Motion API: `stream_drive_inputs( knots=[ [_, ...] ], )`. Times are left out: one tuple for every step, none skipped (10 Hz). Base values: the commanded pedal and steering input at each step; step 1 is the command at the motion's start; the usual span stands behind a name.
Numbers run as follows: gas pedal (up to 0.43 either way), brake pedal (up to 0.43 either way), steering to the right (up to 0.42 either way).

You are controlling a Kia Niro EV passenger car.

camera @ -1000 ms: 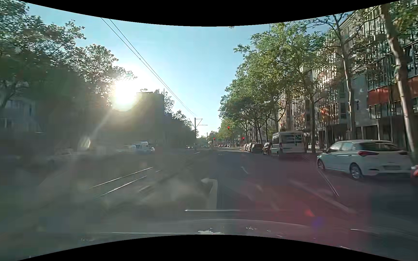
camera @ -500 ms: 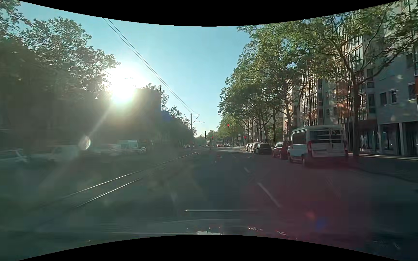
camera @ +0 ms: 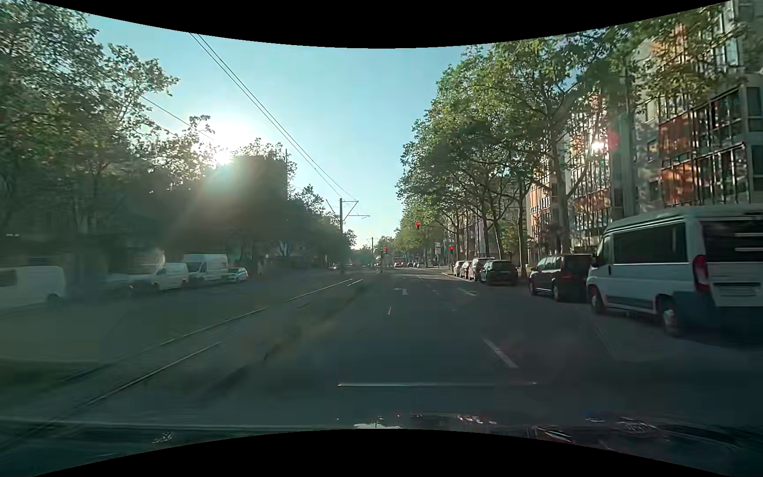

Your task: Follow the waypoints while adhering to traffic rules and regulations

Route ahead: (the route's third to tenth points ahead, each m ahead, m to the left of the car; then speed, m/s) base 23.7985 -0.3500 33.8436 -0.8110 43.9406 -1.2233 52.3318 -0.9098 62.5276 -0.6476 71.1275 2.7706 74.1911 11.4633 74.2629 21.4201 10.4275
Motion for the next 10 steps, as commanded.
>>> stream_drive_inputs(
  knots=[
    [0.0, 0.22, 0.004],
    [0.0, 0.22, 0.003],
    [0.0, 0.22, 0.004],
    [0.0, 0.22, 0.003],
    [0.0, 0.22, 0.003],
    [0.0, 0.22, 0.003],
    [0.0, 0.213, 0.003],
    [0.0, 0.22, 0.003],
    [0.0, 0.213, 0.003],
    [0.0, 0.213, 0.003]
  ],
)
